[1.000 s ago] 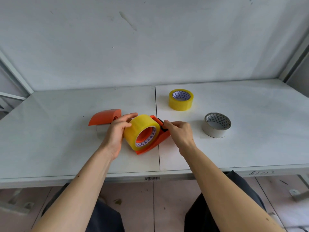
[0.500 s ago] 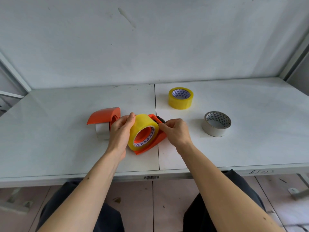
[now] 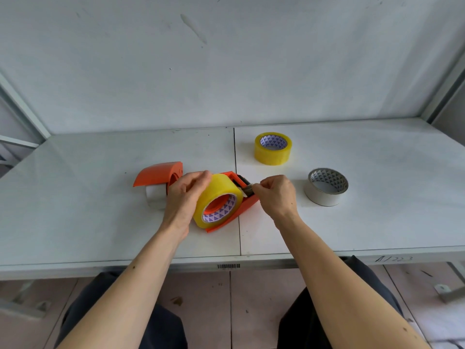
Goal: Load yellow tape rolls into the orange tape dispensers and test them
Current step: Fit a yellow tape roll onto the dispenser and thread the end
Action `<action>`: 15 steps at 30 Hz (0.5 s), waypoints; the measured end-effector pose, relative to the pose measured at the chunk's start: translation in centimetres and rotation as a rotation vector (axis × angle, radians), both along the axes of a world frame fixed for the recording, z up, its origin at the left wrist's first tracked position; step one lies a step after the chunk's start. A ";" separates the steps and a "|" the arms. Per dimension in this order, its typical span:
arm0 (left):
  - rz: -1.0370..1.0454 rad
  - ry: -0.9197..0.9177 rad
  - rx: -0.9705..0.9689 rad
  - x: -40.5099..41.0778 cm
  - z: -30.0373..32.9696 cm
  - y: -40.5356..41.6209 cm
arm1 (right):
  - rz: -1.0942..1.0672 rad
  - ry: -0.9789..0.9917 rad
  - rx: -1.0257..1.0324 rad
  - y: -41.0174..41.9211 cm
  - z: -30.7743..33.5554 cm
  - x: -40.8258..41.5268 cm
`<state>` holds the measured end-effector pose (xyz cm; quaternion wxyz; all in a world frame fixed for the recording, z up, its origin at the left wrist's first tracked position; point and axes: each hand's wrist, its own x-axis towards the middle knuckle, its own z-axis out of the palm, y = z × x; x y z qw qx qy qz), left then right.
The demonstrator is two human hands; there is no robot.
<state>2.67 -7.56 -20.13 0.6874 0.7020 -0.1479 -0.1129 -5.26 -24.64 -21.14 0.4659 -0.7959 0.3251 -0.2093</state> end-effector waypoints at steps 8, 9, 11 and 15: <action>-0.142 -0.162 0.183 0.5 -0.4 0.5 | -0.032 0.128 -0.039 -1.2 0.5 0.7; -0.150 -0.165 0.164 0.5 -0.4 0.5 | -0.027 0.136 -0.007 -1.4 0.5 0.6; -0.146 -0.162 0.131 0.6 -0.5 0.6 | -0.028 0.130 0.036 -1.6 0.6 0.6; -0.132 -0.169 0.114 0.6 -0.5 0.7 | -0.044 0.029 0.156 -1.3 1.3 0.5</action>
